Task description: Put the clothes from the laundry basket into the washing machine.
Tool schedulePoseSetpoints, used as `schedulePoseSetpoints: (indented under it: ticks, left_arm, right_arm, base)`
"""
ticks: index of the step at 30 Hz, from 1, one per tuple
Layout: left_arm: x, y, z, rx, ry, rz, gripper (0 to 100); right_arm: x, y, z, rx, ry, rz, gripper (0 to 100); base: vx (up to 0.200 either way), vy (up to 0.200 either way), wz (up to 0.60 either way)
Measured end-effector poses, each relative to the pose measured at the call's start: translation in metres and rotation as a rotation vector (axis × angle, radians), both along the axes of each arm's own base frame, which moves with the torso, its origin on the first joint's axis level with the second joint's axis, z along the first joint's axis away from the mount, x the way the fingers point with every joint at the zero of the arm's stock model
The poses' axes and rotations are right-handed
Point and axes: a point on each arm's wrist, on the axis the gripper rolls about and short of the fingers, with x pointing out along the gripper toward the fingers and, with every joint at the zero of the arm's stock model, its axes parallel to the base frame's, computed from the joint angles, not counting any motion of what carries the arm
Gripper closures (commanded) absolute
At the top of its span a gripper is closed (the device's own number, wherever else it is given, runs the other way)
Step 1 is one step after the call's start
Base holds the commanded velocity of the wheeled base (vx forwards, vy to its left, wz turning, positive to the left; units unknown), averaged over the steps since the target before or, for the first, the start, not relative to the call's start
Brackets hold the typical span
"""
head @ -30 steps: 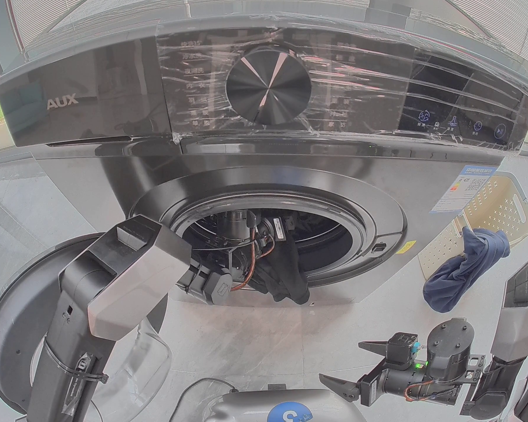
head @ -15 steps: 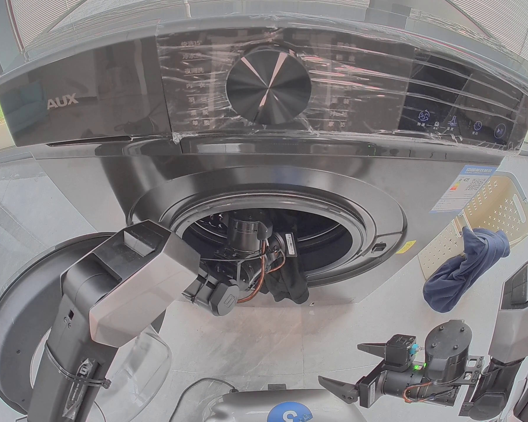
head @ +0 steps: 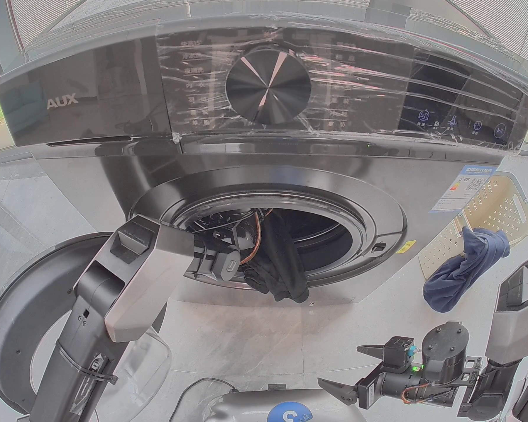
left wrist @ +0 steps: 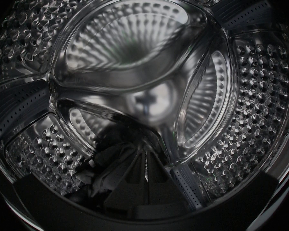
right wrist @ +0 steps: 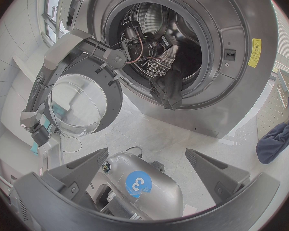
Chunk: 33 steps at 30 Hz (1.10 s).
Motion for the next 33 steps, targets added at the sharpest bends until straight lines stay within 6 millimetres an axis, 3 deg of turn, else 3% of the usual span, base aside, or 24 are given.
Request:
schedulePoseSetpoints:
  ticks: [3,4,13,24,25,33]
  left_arm:
    - [0.005,0.003,0.000,0.012,-0.021,0.023,100]
    - [0.006,0.004,-0.001,0.019,-0.027,0.028,0]
    - [-0.003,0.005,-0.019,0.045,0.031,0.015,0]
    - [-0.052,-0.006,-0.058,0.147,0.221,-0.157,0]
    - [-0.054,-0.008,-0.060,0.150,0.225,-0.167,100]
    - [-0.051,-0.016,-0.066,0.147,0.214,-0.174,100]
  right_arm:
    - [0.000,0.000,-0.001,-0.004,0.004,0.001,0]
    - [0.000,0.001,-0.002,-0.005,0.006,0.003,0]
    - [-0.001,0.002,-0.004,-0.010,0.012,0.008,0]
    - [-0.002,0.005,-0.006,-0.014,0.021,0.018,0]
    - [-0.003,0.005,-0.006,-0.014,0.022,0.019,0]
    - [-0.003,0.006,-0.007,-0.017,0.025,0.025,0]
  base:
    - [0.000,0.000,0.00]
    - [0.000,0.000,0.00]
    - [0.000,0.000,0.00]
    - [0.000,0.000,0.00]
    - [0.000,0.000,0.00]
    - [0.000,0.000,0.00]
